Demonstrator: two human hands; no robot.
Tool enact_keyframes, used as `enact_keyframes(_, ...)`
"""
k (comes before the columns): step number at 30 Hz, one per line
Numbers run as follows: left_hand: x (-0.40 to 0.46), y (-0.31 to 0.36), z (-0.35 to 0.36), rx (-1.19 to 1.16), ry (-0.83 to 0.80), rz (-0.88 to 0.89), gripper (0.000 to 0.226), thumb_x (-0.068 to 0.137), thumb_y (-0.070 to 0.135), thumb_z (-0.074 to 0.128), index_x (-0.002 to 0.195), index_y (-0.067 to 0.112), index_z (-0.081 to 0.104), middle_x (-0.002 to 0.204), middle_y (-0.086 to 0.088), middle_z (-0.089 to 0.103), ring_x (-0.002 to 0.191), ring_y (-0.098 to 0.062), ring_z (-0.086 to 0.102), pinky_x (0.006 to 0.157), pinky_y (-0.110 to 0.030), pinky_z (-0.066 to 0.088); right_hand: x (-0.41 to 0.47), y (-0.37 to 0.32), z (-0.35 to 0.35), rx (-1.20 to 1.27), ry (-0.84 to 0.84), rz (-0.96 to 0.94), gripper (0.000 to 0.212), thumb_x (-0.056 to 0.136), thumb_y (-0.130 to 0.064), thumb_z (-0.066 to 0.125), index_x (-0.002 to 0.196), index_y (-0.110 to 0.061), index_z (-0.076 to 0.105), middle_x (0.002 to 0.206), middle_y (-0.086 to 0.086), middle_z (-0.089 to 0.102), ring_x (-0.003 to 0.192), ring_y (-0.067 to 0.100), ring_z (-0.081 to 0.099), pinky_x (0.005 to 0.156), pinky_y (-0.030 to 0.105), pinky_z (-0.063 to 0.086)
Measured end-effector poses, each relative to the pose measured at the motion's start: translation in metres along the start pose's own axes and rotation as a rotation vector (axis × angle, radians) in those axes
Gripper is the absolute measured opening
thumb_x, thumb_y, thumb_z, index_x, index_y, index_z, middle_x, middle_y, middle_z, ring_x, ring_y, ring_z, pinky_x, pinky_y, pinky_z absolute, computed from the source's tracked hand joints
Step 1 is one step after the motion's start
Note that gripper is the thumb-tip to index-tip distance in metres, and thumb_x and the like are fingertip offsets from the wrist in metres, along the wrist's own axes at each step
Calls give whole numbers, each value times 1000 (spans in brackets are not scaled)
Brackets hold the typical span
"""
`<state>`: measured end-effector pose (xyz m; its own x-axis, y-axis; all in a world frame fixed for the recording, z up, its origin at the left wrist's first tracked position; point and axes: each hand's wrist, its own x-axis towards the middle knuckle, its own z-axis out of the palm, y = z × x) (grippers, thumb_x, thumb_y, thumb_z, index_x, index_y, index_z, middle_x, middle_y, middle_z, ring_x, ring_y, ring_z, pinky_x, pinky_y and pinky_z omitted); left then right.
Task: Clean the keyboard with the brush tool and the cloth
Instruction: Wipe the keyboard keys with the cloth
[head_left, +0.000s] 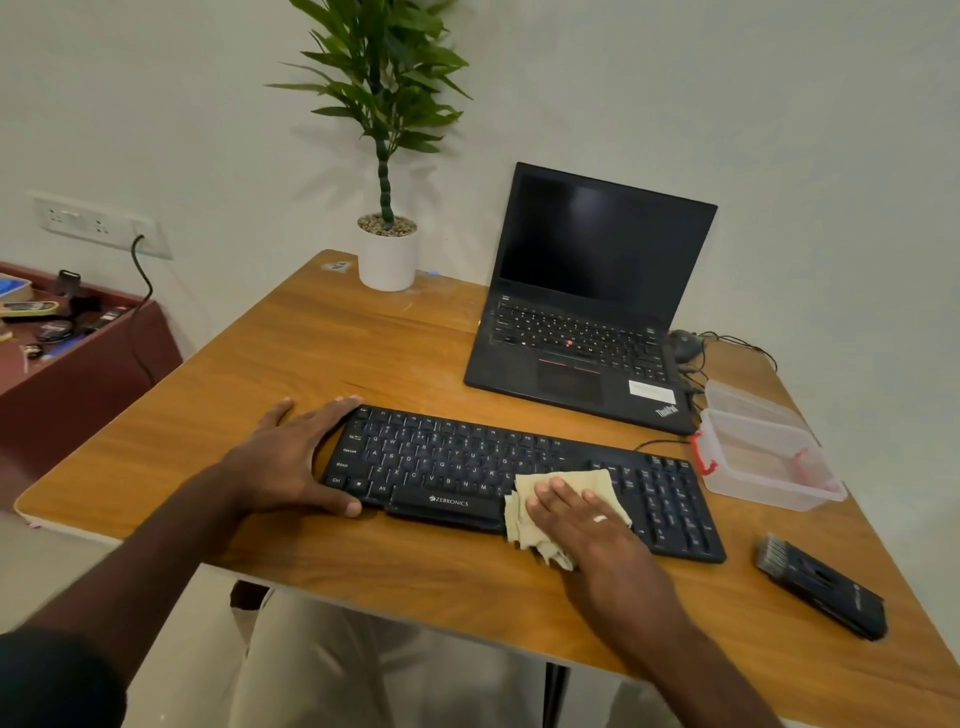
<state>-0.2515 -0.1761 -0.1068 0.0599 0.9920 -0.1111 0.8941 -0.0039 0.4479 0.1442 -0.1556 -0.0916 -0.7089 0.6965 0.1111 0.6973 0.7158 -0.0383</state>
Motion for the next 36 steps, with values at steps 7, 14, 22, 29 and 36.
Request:
enact_keyframes(7, 0, 0, 1, 2, 12, 14, 138, 44, 99, 55, 155, 40, -2, 164, 8, 18, 149, -14, 18, 122, -43, -13, -16, 56, -35, 533, 53, 68, 43, 95, -3, 62, 116, -42, 63, 115, -30, 67, 112, -6, 61, 95, 20, 52)
enact_keyframes(14, 1, -2, 2, 1, 20, 8, 137, 46, 96, 60, 155, 42, -3, 163, 10, 21, 148, -14, 20, 122, -42, -12, -4, 34, -35, 327, 275, 393, 58, 94, 4, 53, 144, -26, 52, 144, -4, 55, 131, 25, 53, 106, 39, 48)
enact_keyframes(22, 2, -2, 4, -6, 29, -19, 137, 45, 96, 62, 154, 44, -3, 163, 10, 22, 149, -19, 18, 122, -44, -9, -24, 25, 2, 487, 245, 386, 51, 93, -6, 55, 135, -34, 60, 148, -17, 45, 147, 9, 23, 122, 34, 11)
enact_keyframes(29, 0, 3, 4, 19, 44, -9, 138, 45, 97, 58, 155, 41, -2, 162, 9, 23, 148, -16, 22, 122, -42, -11, -18, 33, -8, 1058, 337, 433, 33, 91, -4, 51, 94, -22, 78, 102, -9, 77, 106, -1, 66, 97, 12, 44)
enact_keyframes(36, -1, 2, 6, 25, 48, -10, 137, 46, 98, 58, 154, 42, -5, 163, 10, 21, 149, -15, 20, 122, -45, -10, 0, 45, -22, 1514, 820, 822, 34, 103, -4, 48, 127, -23, 63, 124, 2, 70, 116, 18, 65, 90, 25, 58)
